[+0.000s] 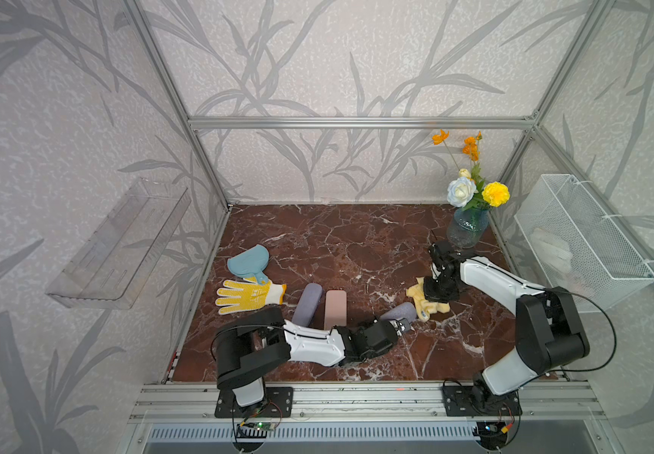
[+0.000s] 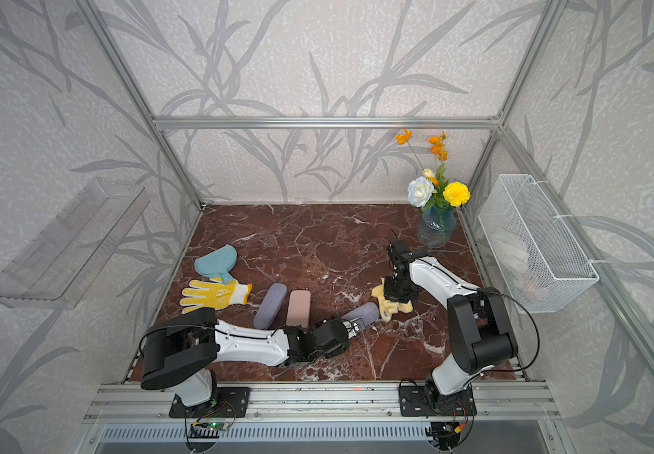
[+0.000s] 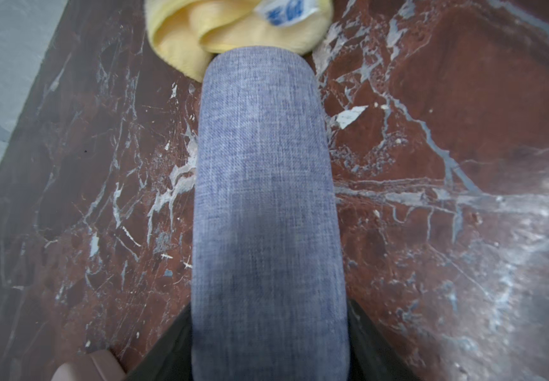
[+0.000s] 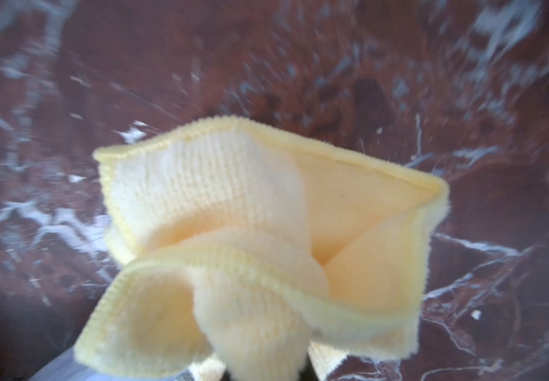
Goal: Wipe the eyeglass case
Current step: Wipe the dirt from the eyeglass case.
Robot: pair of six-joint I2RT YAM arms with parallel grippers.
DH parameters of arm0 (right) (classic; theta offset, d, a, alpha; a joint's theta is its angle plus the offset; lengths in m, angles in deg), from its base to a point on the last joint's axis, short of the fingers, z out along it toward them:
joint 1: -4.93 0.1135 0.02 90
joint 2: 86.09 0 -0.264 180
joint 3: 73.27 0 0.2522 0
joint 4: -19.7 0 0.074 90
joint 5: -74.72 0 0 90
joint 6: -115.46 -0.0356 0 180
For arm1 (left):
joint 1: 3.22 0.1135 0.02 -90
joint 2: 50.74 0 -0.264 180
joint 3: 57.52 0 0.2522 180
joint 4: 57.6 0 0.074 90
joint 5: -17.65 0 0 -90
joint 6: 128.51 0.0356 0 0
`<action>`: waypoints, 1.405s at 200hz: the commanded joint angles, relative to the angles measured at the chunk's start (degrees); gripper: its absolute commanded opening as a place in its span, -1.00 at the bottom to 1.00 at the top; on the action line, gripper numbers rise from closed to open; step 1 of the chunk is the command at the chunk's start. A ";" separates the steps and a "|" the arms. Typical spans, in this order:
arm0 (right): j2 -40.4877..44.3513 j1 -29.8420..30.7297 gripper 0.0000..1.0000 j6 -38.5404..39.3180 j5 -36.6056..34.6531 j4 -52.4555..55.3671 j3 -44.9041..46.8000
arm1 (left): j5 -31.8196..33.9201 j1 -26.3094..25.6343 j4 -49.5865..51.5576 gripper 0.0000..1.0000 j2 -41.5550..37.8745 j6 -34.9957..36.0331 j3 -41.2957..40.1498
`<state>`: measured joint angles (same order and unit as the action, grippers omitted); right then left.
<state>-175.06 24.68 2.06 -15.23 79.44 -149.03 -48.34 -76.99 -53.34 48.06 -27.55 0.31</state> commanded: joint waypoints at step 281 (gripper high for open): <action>-1.00 6.83 -1.00 -13.56 31.79 -11.61 11.10 | 23.62 -6.12 3.41 -0.75 9.75 1.92 5.41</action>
<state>-174.05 38.67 -11.91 12.03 68.71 -142.56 -24.59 -83.66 -51.66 56.52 -24.43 5.14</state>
